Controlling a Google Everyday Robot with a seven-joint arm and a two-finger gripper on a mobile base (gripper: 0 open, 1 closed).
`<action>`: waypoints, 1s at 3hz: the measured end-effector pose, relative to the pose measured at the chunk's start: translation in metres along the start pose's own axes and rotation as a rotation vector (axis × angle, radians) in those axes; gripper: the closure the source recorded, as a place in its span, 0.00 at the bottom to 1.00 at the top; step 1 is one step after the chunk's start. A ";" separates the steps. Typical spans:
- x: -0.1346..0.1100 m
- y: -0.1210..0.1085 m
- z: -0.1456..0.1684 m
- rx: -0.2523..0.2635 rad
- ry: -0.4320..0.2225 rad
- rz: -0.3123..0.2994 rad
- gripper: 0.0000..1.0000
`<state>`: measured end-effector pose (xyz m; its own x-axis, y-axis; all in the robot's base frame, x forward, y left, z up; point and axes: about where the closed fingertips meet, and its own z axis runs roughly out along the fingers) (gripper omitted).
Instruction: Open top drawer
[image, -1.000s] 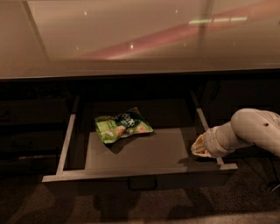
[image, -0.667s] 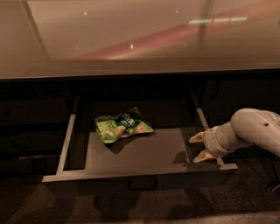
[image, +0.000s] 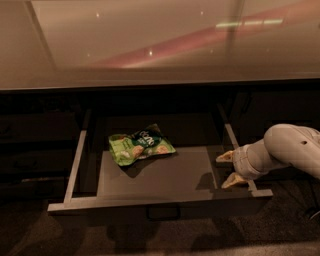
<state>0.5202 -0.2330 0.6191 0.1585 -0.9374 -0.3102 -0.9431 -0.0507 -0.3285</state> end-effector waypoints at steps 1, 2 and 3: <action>0.000 0.000 0.000 0.000 0.000 0.000 0.61; 0.000 0.000 0.000 0.000 0.000 0.000 0.85; 0.000 0.000 0.000 0.000 0.000 0.000 1.00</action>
Offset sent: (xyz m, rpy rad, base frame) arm 0.0000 0.0000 0.0000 0.0000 0.0000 0.0000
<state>0.5201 -0.2330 0.6190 0.1585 -0.9373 -0.3103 -0.9432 -0.0508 -0.3284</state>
